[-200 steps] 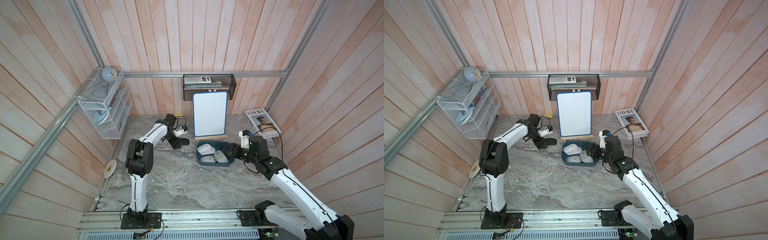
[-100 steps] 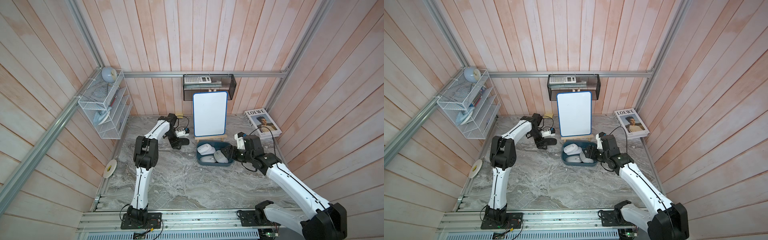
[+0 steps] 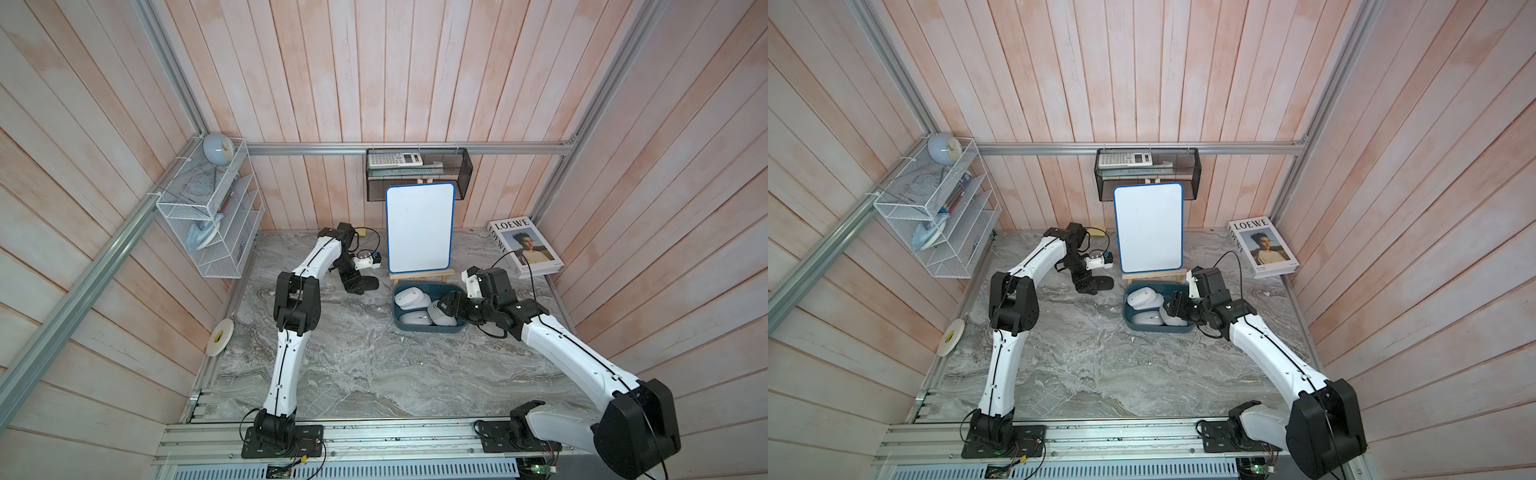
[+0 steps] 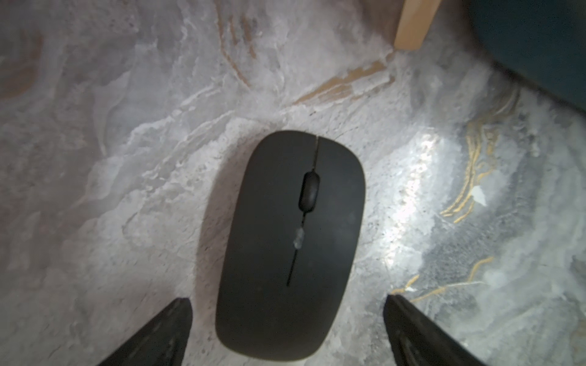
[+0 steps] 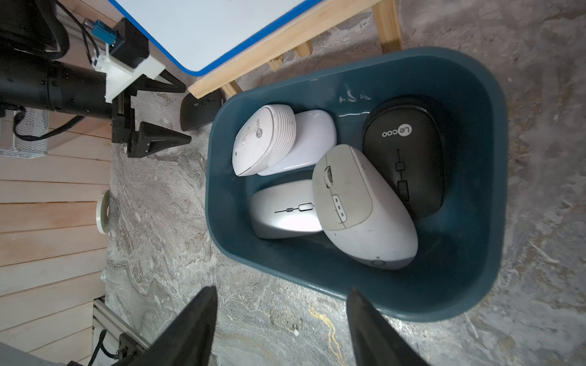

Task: Put the mouse in the storage box
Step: Pick up the mouse from the center of the board.

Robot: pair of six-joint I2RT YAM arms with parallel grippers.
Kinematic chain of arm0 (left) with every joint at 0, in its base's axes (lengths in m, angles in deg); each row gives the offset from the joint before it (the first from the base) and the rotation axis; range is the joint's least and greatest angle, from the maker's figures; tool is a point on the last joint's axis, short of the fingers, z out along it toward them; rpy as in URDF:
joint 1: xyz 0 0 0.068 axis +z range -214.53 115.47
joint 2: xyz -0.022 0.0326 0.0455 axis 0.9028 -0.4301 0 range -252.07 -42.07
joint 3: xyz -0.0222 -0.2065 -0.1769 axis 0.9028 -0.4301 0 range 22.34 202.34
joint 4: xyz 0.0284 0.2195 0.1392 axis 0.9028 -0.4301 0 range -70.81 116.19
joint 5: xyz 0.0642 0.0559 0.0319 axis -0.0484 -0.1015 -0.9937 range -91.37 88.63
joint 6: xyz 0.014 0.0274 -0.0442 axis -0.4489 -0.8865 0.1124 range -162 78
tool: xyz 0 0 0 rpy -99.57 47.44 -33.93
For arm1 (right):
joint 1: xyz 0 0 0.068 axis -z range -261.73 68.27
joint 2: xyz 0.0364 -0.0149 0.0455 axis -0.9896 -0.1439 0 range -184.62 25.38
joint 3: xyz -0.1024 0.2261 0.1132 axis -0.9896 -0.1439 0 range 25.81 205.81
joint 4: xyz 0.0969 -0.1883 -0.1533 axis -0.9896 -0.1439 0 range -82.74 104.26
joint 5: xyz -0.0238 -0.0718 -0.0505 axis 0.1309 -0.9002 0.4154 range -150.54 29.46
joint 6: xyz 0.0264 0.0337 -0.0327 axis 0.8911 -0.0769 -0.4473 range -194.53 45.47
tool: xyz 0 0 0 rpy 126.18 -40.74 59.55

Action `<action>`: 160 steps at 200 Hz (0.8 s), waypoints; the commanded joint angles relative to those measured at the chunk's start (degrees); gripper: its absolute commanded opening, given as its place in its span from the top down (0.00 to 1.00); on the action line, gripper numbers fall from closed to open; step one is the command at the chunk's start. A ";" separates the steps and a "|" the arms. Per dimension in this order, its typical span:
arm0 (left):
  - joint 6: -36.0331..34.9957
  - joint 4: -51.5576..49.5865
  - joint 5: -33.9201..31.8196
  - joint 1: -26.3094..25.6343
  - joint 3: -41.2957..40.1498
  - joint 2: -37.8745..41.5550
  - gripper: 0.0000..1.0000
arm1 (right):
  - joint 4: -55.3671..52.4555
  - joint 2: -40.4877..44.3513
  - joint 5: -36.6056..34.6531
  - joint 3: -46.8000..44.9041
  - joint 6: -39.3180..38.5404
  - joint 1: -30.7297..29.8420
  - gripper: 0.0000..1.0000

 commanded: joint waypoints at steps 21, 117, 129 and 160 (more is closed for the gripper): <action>-1.37 -4.79 5.02 -1.22 1.92 -3.01 0.00 | -0.73 -0.67 1.23 2.90 -0.92 0.08 0.32; 8.92 -0.05 -2.20 -4.38 -8.63 2.03 0.25 | -1.04 1.82 1.79 2.56 -1.54 2.34 0.32; 9.81 0.14 -2.96 -4.46 -10.67 3.45 0.28 | -0.95 2.35 1.96 2.50 -1.58 2.76 0.32; 12.89 4.25 -3.76 -4.38 -16.34 6.77 0.34 | -0.65 4.04 2.62 1.25 -1.45 3.83 0.31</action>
